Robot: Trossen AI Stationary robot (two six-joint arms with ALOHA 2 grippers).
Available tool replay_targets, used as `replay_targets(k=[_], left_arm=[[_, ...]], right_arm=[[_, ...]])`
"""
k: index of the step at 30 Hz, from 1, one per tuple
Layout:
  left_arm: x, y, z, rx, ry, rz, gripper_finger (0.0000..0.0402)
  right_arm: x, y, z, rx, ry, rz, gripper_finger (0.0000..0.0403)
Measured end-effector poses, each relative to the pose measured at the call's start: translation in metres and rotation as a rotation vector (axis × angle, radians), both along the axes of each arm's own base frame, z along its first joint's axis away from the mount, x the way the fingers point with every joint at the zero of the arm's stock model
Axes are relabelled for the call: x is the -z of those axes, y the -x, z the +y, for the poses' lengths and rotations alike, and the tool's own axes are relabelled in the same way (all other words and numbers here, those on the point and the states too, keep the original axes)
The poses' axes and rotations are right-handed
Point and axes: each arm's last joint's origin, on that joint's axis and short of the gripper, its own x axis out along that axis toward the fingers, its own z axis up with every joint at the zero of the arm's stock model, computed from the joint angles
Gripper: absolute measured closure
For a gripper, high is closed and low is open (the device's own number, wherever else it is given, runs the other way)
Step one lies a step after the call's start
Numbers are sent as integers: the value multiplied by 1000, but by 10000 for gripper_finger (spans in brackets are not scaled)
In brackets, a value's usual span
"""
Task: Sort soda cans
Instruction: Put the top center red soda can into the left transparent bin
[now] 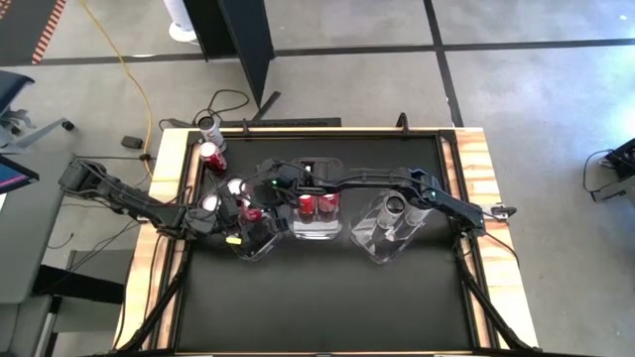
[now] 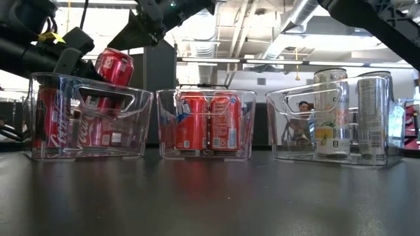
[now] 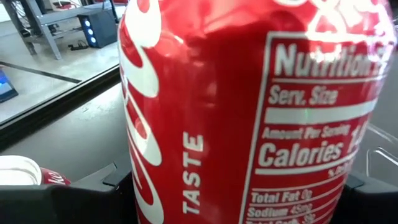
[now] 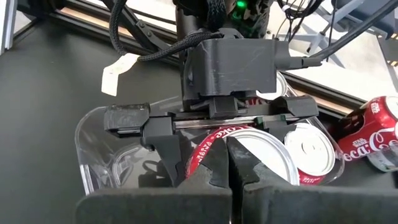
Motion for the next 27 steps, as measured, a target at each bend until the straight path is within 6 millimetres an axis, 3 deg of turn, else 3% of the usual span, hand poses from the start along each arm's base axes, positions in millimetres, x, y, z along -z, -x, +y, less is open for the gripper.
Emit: replay_targets(k=[14, 27], left_arm=[[0, 0, 0, -11, 4, -4, 101], [3, 0, 6, -51, 25, 19, 101]], right_arm=[[2, 0, -3, 25, -28, 14, 403], [17, -4, -8, 60, -64, 43, 403]])
